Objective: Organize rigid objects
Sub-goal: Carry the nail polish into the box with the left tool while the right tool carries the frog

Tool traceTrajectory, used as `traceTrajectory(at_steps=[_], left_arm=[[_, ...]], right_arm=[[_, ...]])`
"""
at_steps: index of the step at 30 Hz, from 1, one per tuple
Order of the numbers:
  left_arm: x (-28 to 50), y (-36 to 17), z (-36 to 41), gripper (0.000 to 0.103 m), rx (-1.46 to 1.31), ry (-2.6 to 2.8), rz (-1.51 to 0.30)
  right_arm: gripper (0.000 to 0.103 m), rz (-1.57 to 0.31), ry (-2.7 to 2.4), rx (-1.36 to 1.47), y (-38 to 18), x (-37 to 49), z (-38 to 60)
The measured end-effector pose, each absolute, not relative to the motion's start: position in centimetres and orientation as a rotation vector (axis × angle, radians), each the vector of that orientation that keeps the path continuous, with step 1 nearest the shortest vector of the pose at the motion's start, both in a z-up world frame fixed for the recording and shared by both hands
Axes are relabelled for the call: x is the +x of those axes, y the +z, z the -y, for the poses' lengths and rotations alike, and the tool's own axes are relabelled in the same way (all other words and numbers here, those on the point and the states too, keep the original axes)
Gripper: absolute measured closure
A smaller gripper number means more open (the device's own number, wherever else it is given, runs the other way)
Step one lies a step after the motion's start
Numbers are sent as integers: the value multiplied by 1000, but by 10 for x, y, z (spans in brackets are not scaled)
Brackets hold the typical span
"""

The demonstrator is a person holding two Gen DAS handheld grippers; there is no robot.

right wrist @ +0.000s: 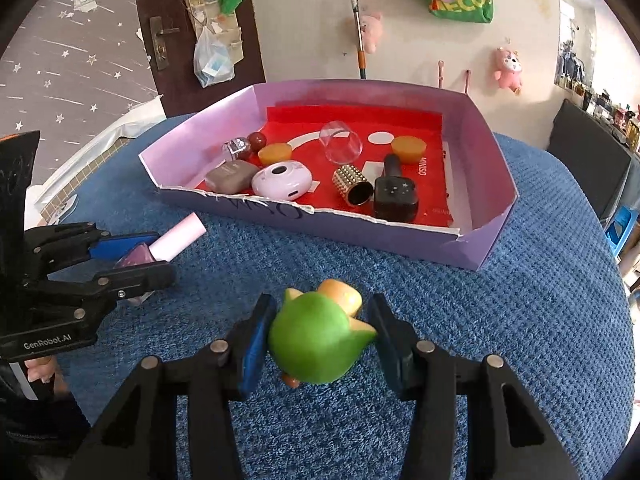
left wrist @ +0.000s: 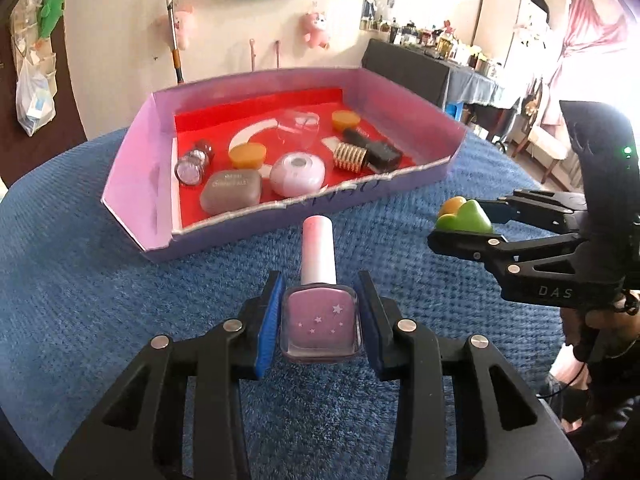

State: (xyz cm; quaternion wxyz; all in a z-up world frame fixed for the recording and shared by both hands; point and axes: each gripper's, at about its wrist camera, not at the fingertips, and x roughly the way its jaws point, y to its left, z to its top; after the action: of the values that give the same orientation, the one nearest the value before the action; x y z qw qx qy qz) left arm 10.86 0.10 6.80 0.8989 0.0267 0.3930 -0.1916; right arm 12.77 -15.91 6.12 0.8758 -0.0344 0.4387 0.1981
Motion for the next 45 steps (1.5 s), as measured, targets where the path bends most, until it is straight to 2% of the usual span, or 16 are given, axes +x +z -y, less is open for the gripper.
traceTrajectory(at_steps=[7, 14, 25, 31, 45], left_arm=[[141, 111, -8, 69, 12, -436, -779], [240, 126, -11, 69, 41, -389, -859], [336, 79, -3, 69, 136, -345, -1061], [355, 68, 6, 69, 172, -328, -1088], [373, 54, 20, 69, 196, -321, -1135]], right_arm=[[52, -878, 469, 14, 100, 148, 167], [52, -894, 501, 45, 139, 238, 163], [52, -1075, 412, -17, 97, 362, 137], [52, -1149, 388, -48, 71, 389, 132], [52, -1194, 345, -123, 50, 411, 124]])
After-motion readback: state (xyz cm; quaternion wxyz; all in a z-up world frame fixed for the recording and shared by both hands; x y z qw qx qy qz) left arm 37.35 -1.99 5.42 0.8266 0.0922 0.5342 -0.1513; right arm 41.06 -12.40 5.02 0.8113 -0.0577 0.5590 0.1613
